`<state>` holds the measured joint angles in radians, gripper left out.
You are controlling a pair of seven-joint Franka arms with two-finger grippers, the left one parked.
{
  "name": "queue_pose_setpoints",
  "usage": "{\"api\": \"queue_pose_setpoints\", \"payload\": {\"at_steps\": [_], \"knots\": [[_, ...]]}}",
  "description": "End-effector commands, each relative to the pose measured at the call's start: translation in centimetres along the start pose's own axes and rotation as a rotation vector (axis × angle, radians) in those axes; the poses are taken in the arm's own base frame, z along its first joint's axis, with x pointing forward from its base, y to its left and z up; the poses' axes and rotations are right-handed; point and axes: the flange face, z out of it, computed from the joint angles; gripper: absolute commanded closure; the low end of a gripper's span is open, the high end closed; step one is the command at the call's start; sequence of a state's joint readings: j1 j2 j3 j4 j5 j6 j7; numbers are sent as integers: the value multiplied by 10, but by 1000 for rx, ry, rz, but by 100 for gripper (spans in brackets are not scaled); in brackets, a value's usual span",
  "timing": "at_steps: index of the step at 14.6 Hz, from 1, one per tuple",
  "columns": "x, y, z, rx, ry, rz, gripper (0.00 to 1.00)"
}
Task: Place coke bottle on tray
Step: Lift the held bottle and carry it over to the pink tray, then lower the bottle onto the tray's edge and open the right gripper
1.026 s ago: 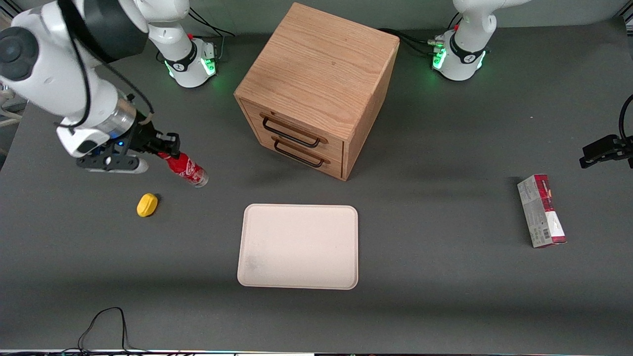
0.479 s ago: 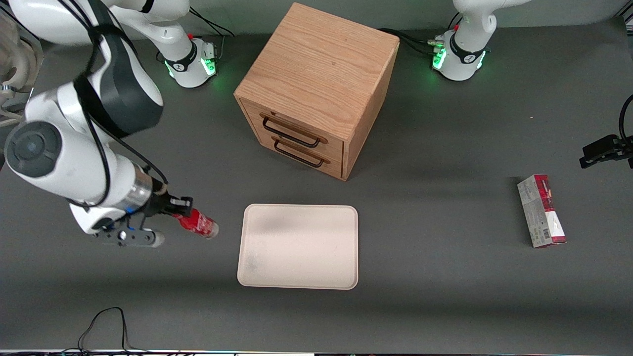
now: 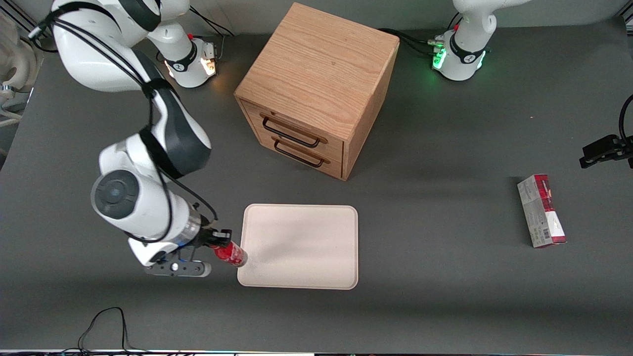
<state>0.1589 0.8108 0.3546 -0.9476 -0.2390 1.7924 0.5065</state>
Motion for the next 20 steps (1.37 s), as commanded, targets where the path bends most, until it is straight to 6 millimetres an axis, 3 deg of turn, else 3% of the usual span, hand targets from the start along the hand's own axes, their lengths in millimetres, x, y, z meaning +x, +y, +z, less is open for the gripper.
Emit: {"api": "queue_pose_setpoints", "payload": {"at_steps": [1,7,11,12,13,14,20], "knots": [[8,-15,17,5,44,10,100],[14,-11,73,-21,33,-1,100],[15,-12,95,-31,43,-10,100],[15,-13,98,-31,43,-11,88],[14,-14,100,-30,47,-4,16],[14,-15,102,-39,57,-9,0],[20,-20,86,-4,134,49,0]]}}
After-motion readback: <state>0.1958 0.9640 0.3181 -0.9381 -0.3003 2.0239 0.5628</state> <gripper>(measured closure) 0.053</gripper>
